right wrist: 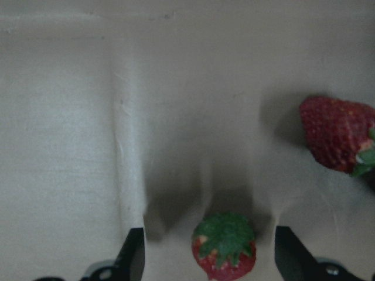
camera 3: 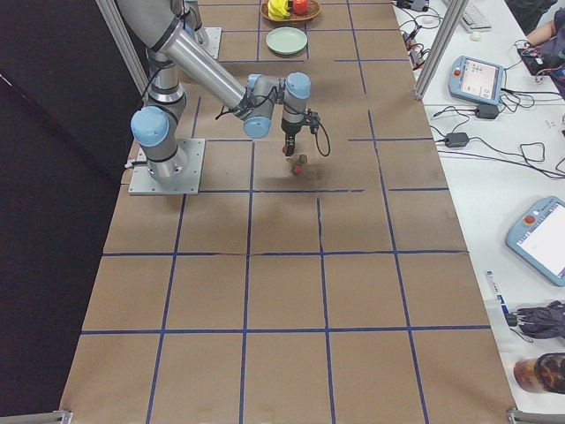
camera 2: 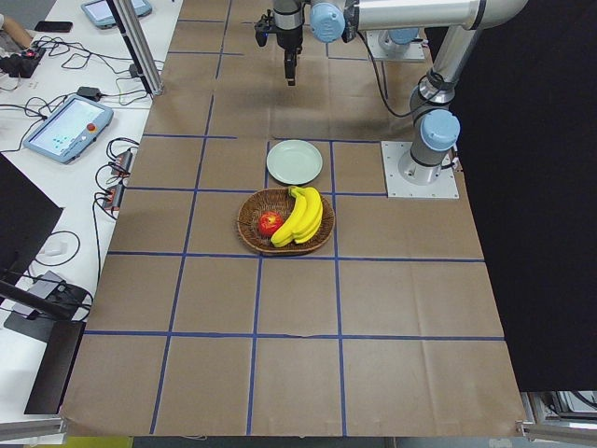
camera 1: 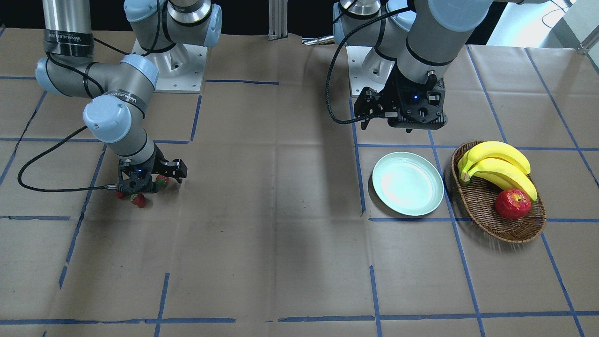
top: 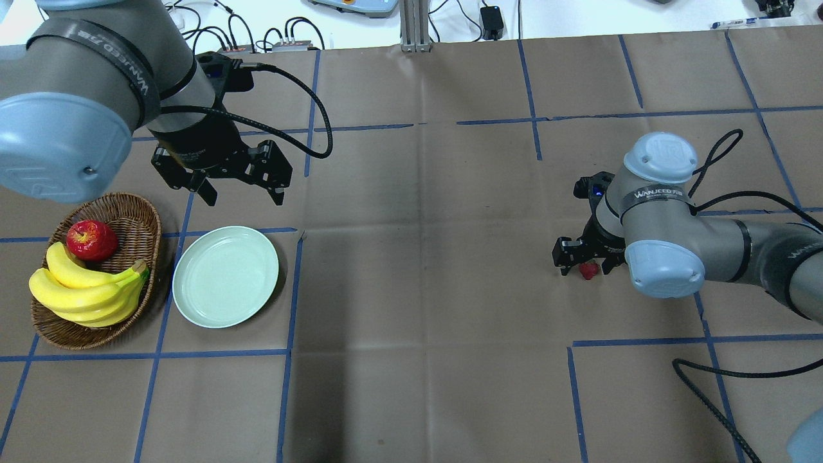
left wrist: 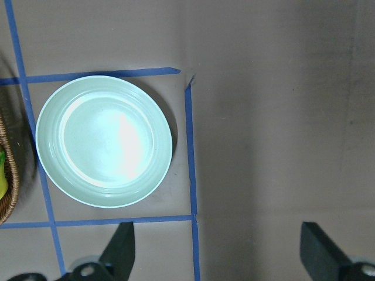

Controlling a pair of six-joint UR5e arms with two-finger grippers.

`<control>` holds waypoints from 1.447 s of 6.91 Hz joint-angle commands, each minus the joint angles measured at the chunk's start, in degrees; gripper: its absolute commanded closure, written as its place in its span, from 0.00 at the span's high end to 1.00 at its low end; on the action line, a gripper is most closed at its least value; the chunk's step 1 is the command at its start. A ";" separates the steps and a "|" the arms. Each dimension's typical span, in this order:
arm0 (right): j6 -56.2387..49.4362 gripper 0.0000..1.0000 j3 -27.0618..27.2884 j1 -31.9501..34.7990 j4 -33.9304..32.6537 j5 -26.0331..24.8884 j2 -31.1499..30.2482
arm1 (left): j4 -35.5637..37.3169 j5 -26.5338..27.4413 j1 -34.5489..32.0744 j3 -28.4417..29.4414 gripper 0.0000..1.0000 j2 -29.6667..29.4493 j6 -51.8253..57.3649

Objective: Collect all strawberries into plate
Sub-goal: 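Lower the right gripper onto the nearest red strawberry and grasp it, then carry the strawberry with the right gripper to mid-table and release it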

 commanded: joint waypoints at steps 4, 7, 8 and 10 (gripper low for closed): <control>0.53 0.03 -2.95 0.07 2.73 0.00 -1.01 | 0.09 0.17 0.10 0.04 1.00 0.00 -0.04; 10.57 0.04 -11.55 8.27 6.43 1.06 -0.41 | 0.53 0.17 0.10 0.04 1.00 0.00 -0.04; 18.56 0.04 -14.98 14.25 6.26 2.80 1.25 | 0.53 0.17 0.10 0.04 1.00 0.00 -0.04; 33.25 0.04 -23.84 23.84 5.64 5.62 10.10 | 0.45 0.44 0.10 0.04 1.00 0.44 -0.13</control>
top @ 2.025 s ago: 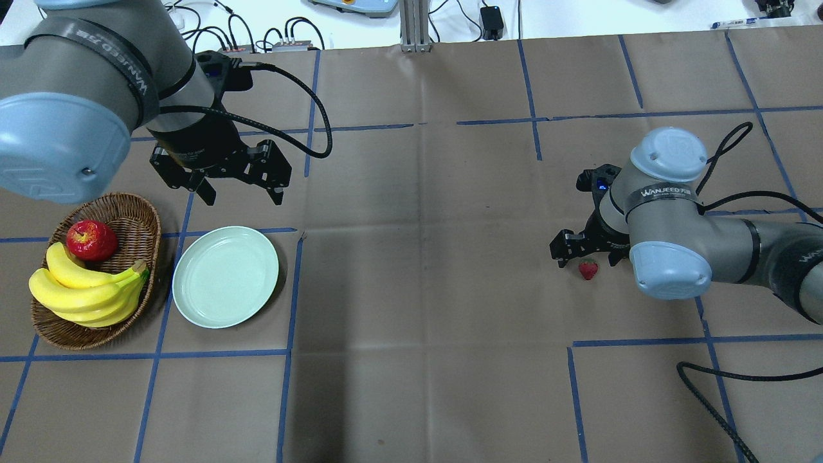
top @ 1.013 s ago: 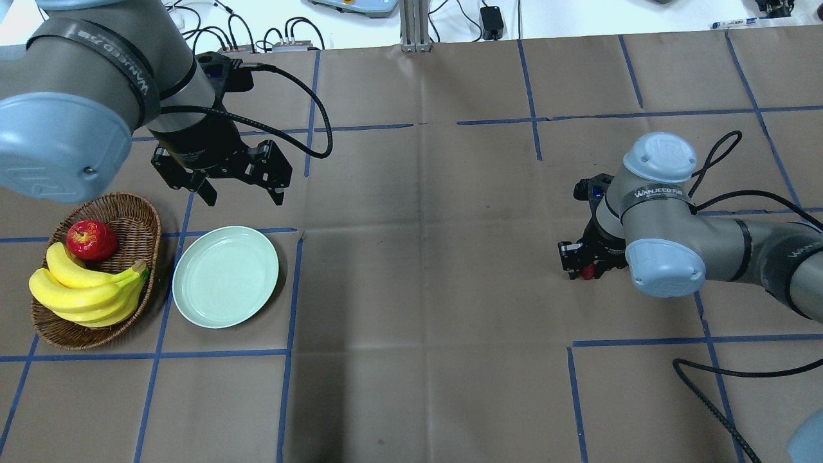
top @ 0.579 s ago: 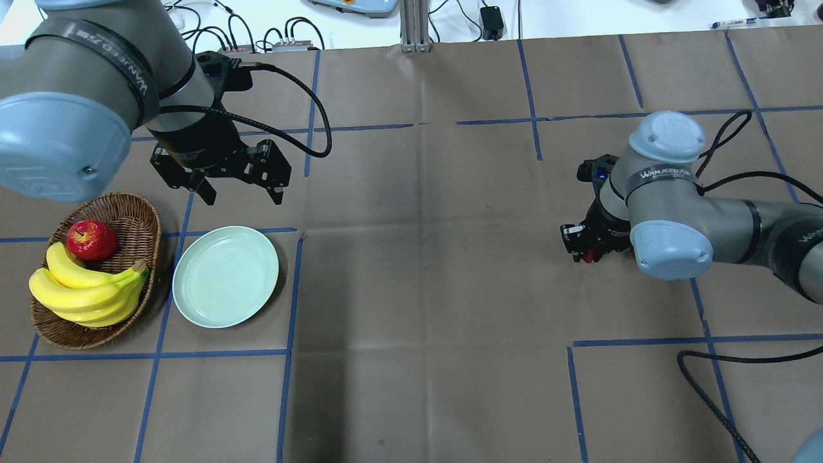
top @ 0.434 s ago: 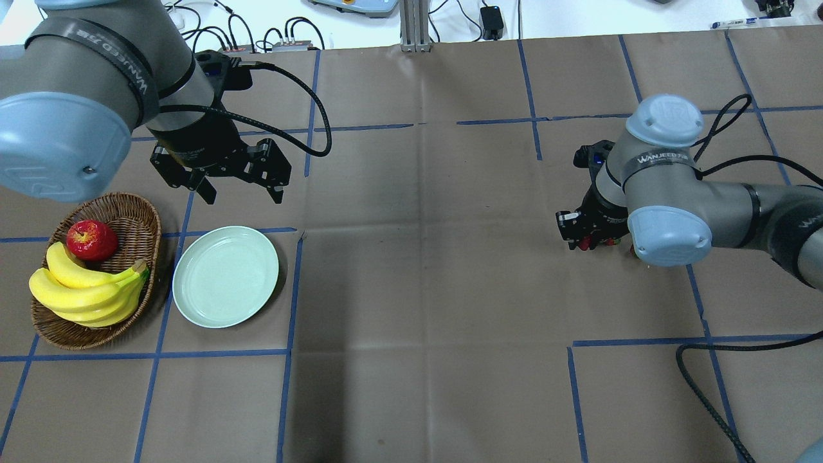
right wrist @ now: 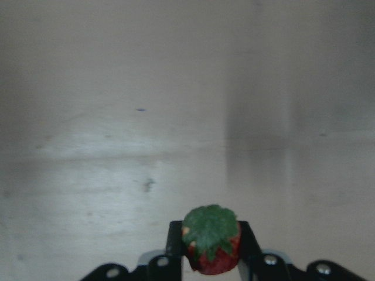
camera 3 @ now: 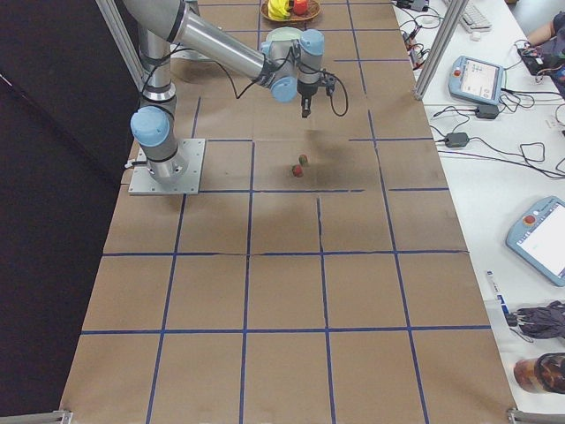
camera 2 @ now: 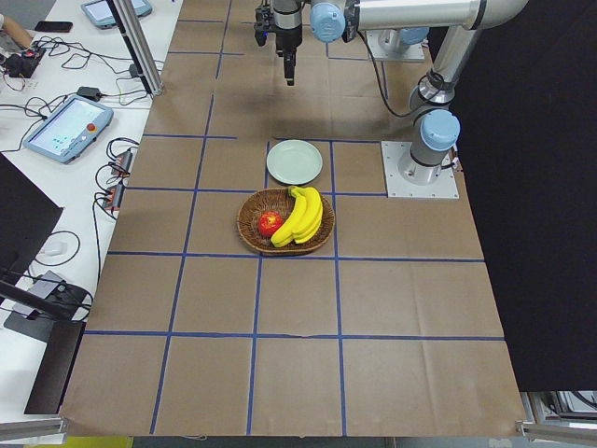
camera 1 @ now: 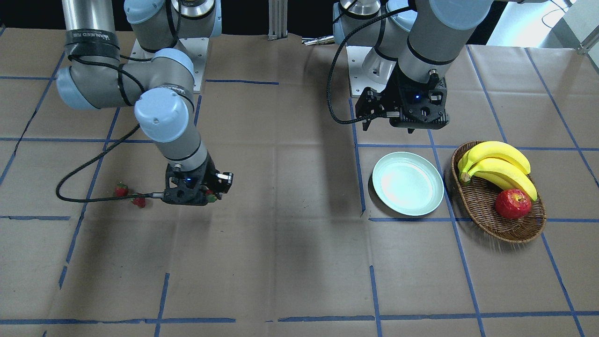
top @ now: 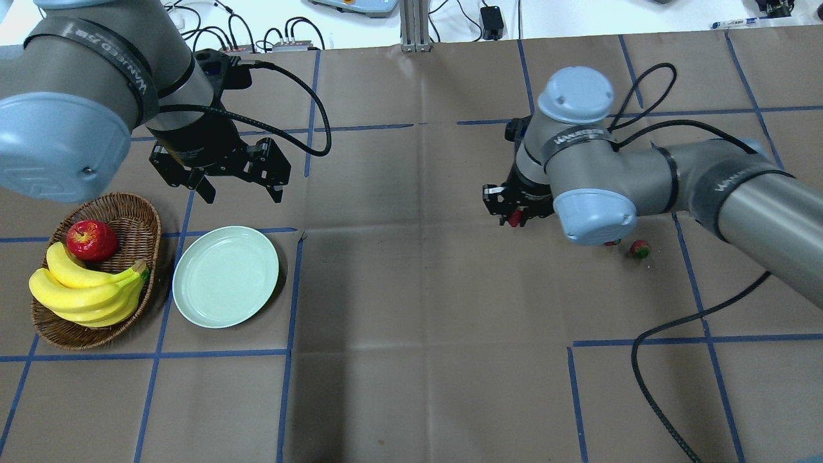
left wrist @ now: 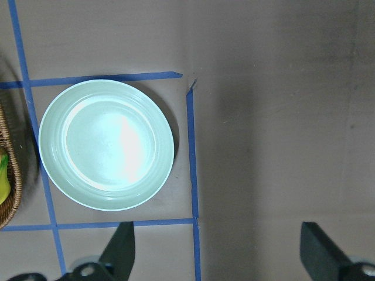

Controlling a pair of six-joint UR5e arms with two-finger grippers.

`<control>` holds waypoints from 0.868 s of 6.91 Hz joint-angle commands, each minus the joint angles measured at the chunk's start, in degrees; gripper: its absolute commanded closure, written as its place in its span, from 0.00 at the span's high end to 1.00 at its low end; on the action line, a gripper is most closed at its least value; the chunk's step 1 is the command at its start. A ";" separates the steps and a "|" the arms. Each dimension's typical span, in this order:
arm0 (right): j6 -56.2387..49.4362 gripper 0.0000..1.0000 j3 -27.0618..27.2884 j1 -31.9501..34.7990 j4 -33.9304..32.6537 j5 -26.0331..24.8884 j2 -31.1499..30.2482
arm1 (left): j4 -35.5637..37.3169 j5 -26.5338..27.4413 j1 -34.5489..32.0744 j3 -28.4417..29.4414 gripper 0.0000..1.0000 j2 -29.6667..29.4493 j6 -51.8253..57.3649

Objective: Collect all strawberries into plate
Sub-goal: 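Carry the strawberry with the right gripper to mid-table and release it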

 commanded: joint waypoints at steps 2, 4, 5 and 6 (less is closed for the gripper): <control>14.97 0.05 -15.39 12.03 -0.18 1.25 14.38 | -0.07 0.17 0.29 0.00 1.00 0.25 1.54; 16.84 0.36 -16.49 12.75 0.17 0.99 16.35 | 0.02 -0.18 0.55 -0.09 1.00 0.34 3.14; 15.97 0.99 -16.31 11.97 0.52 0.90 16.27 | 0.02 -0.27 0.55 -0.09 1.00 0.25 3.40; 15.96 1.00 -16.31 11.35 0.87 0.82 15.66 | 0.02 -0.19 0.55 -0.09 1.00 0.16 3.49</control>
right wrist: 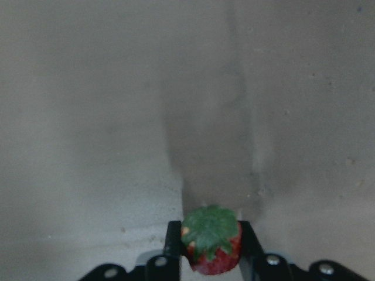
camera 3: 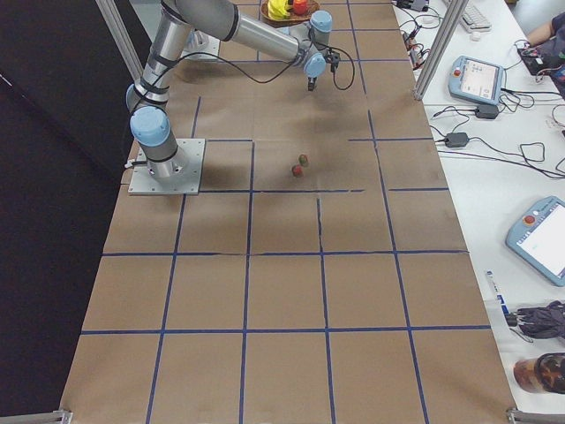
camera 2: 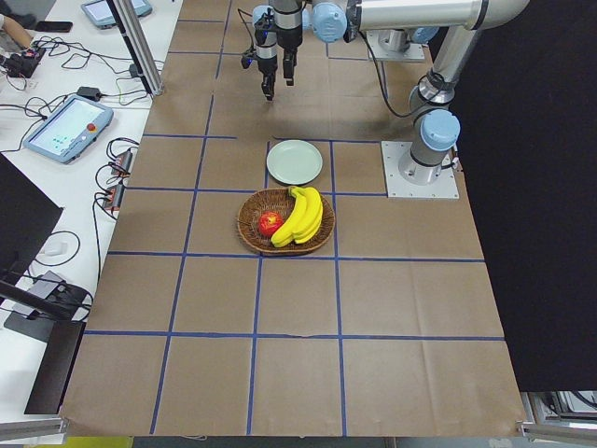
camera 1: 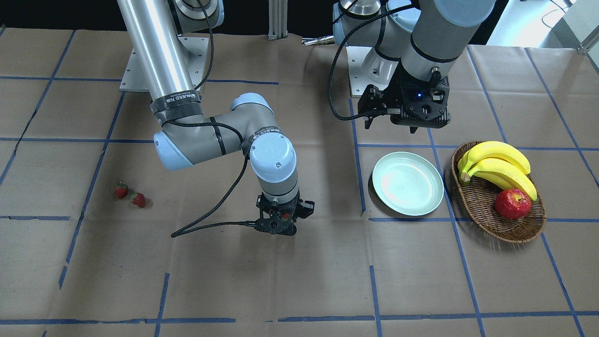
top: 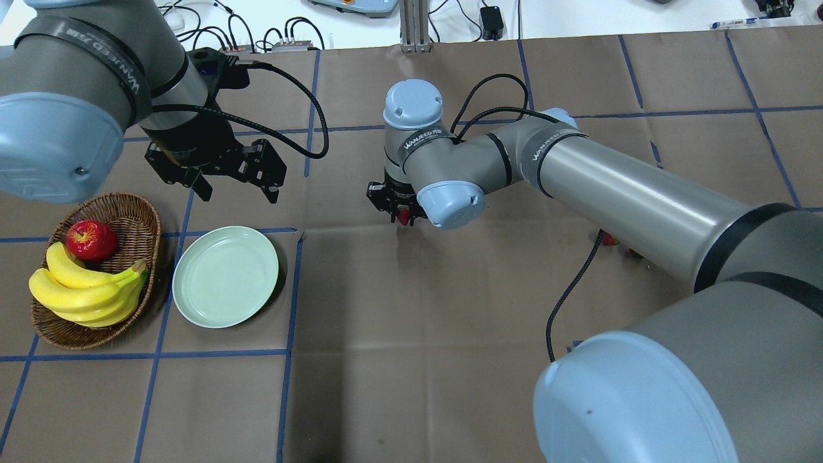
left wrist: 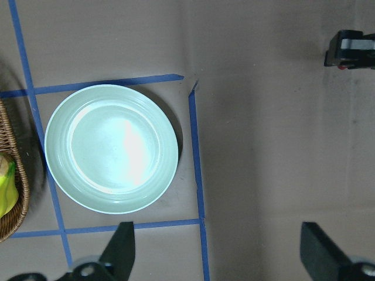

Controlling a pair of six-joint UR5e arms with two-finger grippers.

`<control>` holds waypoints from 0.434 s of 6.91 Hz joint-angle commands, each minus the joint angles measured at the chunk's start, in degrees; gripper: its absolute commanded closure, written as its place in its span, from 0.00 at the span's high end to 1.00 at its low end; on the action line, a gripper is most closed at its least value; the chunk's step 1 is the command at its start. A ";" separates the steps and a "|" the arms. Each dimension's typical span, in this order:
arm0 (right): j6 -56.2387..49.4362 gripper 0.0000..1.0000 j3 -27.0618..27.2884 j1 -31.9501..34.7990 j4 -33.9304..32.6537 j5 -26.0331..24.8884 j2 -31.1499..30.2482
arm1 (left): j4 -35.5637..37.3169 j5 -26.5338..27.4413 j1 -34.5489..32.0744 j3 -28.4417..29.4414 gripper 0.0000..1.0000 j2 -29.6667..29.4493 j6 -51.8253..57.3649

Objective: Collect all strawberries into plate
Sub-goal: 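Carry the strawberry with the right gripper to mid-table and release it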

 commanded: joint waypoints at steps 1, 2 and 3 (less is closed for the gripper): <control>-0.19 1.00 -0.80 -0.93 4.07 -0.03 -2.26 | 0.01 -0.09 0.03 -0.01 1.00 -0.19 0.12; -0.80 1.00 -0.46 -2.24 7.85 -0.21 -5.67 | 0.01 -0.17 0.03 -0.01 1.00 -0.27 0.20; -7.68 1.00 -0.11 -6.08 12.93 -0.73 -9.45 | -0.08 -0.17 0.03 -0.01 1.00 -0.88 0.03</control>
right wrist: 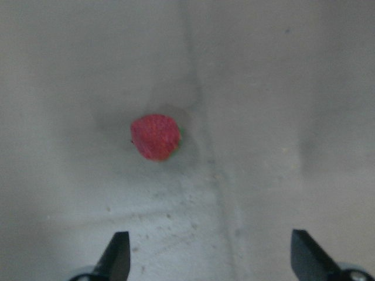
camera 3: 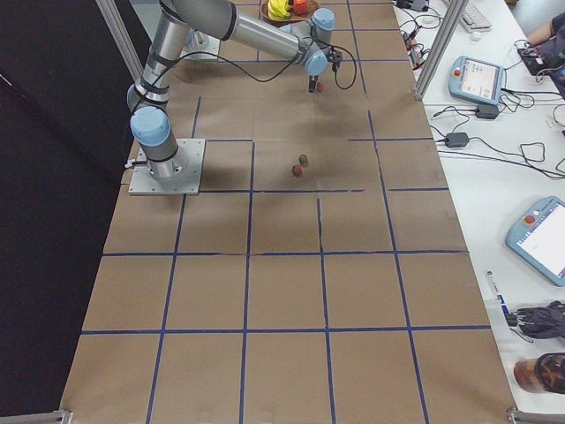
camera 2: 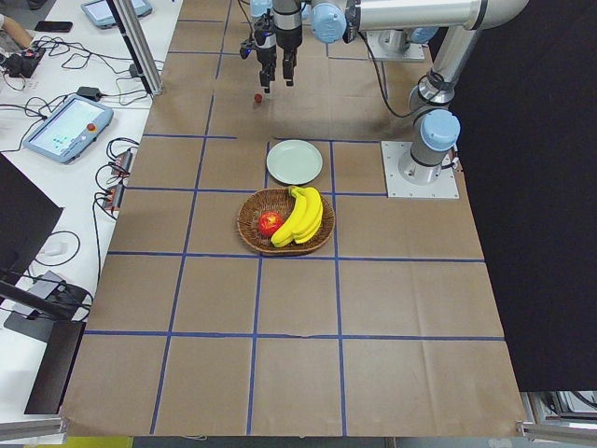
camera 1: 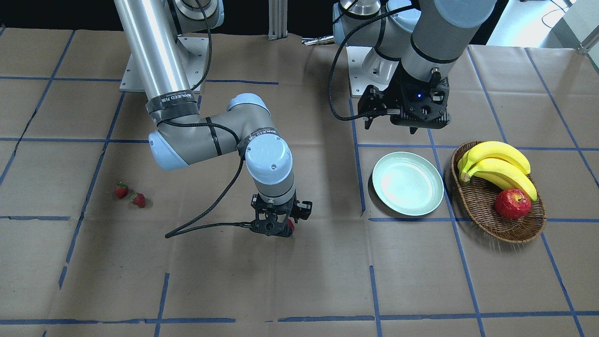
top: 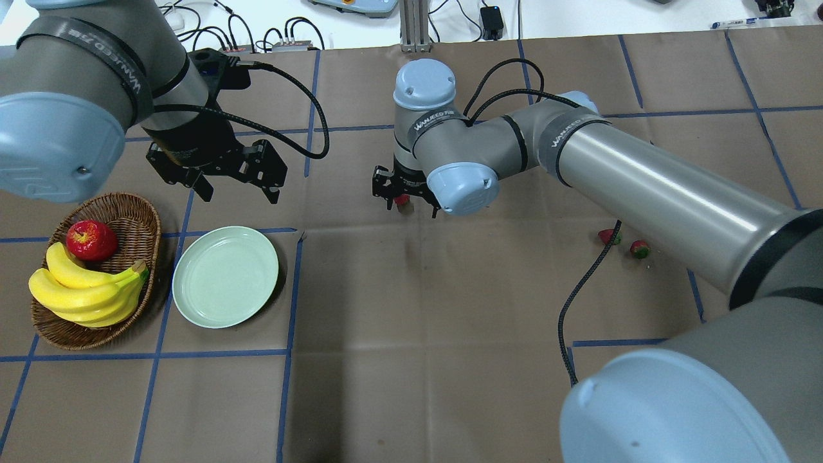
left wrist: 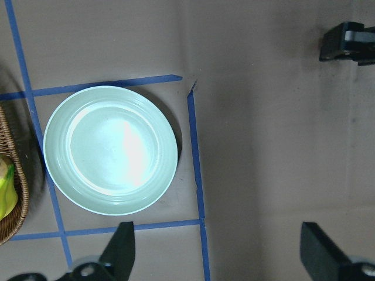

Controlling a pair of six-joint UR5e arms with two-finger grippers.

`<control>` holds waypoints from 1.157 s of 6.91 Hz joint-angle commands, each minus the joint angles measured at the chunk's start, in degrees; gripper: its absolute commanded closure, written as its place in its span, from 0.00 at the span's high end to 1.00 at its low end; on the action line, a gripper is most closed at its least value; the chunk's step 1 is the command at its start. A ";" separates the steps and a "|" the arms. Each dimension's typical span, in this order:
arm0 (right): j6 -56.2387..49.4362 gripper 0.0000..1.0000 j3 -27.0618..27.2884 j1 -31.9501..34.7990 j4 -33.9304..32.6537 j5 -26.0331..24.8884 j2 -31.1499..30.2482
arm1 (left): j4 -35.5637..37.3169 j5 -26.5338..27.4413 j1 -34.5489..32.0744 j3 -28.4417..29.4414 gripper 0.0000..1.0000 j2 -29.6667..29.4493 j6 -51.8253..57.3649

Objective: Collect all strawberries into plate
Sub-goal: 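Carry the strawberry with the right gripper to mid-table and release it, then grasp the mid-table strawberry with the left gripper while right reaches remaining strawberries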

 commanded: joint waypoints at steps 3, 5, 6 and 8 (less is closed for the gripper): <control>-25.39 1.00 8.85 -15.74 7.38 -2.82 -12.04 | 3.26 -0.21 -0.88 1.31 1.00 -6.47 -1.51; -35.42 1.00 14.93 -22.78 1.69 -3.35 -14.60 | 13.05 -2.14 -4.46 1.84 1.00 -11.91 -5.38; -39.73 1.00 17.22 -25.95 -2.18 -3.10 -14.43 | 21.38 -2.15 -7.61 2.63 1.00 -16.99 -5.47; -46.70 1.00 20.74 -29.92 -10.80 -3.10 -13.03 | 23.75 -5.45 -9.22 8.40 1.00 -24.47 -7.39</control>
